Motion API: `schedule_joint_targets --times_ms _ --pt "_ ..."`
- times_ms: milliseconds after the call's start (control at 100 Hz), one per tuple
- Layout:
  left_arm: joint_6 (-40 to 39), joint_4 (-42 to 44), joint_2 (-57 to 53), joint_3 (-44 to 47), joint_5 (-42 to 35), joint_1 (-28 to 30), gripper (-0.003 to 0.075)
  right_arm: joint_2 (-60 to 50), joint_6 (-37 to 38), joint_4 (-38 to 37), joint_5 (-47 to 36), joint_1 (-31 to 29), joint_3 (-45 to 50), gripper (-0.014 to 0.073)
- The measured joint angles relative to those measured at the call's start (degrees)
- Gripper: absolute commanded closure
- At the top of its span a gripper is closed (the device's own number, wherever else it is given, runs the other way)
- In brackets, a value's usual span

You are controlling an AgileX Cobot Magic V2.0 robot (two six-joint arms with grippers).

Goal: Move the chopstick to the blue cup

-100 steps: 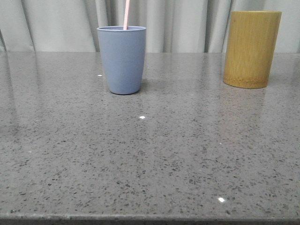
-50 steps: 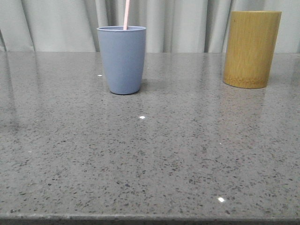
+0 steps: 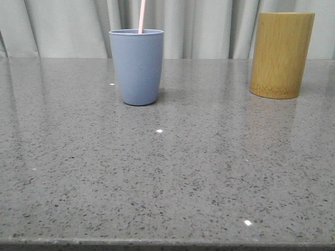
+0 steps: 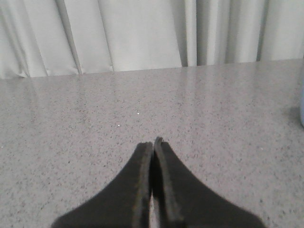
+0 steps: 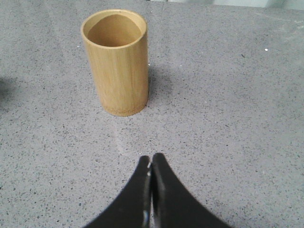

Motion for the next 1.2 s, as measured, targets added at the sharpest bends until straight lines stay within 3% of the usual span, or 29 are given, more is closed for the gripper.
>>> schedule_joint_targets --times_ms 120,370,1200 --pt "0.0 1.86 -7.46 4.52 0.75 0.0 0.0739 0.0 0.0 0.0 0.0 0.0 0.0 0.0662" --pt "0.0 3.14 -18.37 4.63 8.9 0.38 0.0739 0.0 -0.11 0.03 0.0 0.0 0.0 0.0662" --pt "0.0 3.41 -18.5 4.63 12.23 2.4 0.0739 0.0 -0.11 0.13 0.0 0.0 0.0 0.0662"
